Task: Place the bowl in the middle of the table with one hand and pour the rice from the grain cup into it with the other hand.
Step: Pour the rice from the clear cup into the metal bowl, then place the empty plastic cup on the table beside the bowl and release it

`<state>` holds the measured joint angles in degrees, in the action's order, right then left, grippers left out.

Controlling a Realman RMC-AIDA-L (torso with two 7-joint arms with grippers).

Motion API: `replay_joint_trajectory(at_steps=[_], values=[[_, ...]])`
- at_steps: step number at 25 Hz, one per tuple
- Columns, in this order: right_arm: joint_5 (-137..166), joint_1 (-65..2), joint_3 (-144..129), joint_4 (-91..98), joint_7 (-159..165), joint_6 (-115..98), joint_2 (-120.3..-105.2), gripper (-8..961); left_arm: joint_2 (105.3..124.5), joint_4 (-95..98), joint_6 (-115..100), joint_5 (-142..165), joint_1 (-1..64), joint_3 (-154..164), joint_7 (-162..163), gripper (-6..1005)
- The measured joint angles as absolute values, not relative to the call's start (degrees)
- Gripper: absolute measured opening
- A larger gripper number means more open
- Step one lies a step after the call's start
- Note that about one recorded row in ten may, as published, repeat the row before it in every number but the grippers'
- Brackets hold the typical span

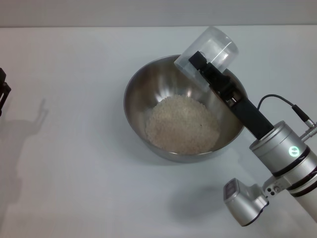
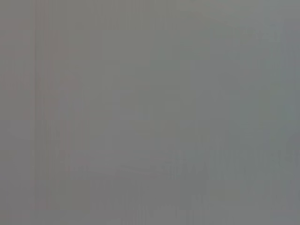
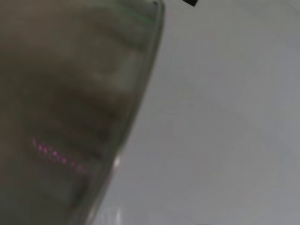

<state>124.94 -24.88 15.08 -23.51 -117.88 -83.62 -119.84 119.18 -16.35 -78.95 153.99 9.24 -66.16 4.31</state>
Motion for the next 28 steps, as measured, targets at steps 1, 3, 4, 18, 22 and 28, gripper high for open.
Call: replay_joint_trajectory(at_steps=[1, 3, 4, 18, 22, 28], values=[[125.0, -24.8, 15.1, -23.5, -118.7, -83.5, -119.84, 4, 119.18, -16.4, -79.0, 154.0, 9.2, -66.2, 4.3, 859], [125.0, -24.8, 15.0, -23.6, -120.0, -83.4, -119.86, 4, 119.18, -16.4, -79.0, 154.0, 9.2, -66.0, 4.3, 859], [125.0, -24.8, 15.0, -23.6, -120.6, -83.4, -119.86, 4, 119.18, -16.4, -79.0, 154.0, 9.2, -65.9, 4.3, 859], [121.4, -23.1, 17.5, -29.8, -86.3, -84.4, -119.75, 5, 119.18, -16.3, -78.9, 154.0, 9.2, -65.6, 4.3, 859], [119.5, -22.0, 18.6, -31.3, -64.0, -86.8, -119.75, 12, 119.18, -16.4, -78.8, 154.0, 9.3, -65.6, 4.3, 859], [119.2, -19.4, 27.1, -28.2, -32.4, -88.9, -119.72, 26, 119.18, -16.4, -78.7, 154.0, 9.4, -65.7, 4.3, 859]])
